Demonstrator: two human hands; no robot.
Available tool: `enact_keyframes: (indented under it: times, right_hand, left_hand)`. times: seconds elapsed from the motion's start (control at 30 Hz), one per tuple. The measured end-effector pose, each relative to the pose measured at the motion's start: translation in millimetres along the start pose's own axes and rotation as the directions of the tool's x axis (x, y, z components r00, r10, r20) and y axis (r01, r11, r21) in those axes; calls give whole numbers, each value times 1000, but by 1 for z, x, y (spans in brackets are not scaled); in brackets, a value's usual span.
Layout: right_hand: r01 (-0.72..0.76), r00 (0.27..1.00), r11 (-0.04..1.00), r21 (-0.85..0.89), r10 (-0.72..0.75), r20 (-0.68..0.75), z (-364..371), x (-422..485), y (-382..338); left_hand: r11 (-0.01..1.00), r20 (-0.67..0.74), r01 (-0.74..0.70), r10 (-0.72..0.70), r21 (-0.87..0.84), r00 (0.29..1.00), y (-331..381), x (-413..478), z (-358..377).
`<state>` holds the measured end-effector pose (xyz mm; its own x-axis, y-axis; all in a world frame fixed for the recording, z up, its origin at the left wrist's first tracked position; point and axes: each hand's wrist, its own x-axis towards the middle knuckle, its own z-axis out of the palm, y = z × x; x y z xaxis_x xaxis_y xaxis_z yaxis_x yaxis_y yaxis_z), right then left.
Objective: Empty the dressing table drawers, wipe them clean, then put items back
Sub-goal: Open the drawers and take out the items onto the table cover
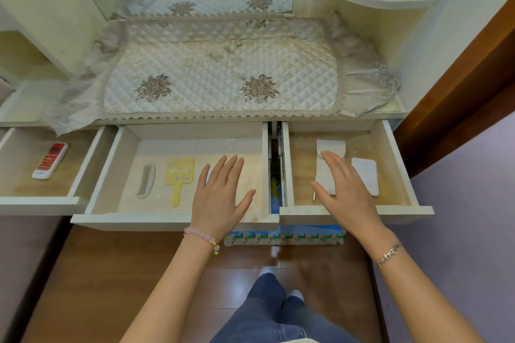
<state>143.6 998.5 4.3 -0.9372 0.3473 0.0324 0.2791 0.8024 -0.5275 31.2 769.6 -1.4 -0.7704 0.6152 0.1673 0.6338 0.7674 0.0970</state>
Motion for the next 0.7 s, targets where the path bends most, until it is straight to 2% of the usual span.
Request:
enact_keyframes:
  times: [0.2,0.43,0.7]
  right_hand:
    - [-66,998,997,-32,67,12,-2,9,18]
    - [-132,991,990,-40,133,9,-17,24,70]
    - [-163,980,986,-34,166,111,-36,51,151]
  left_hand:
    - [997,19,-60,61,-52,998,8,26,16]
    - [987,89,-102,113,-121,990,52,55,39]
    - [986,152,-21,47,-166,987,123,91,77]
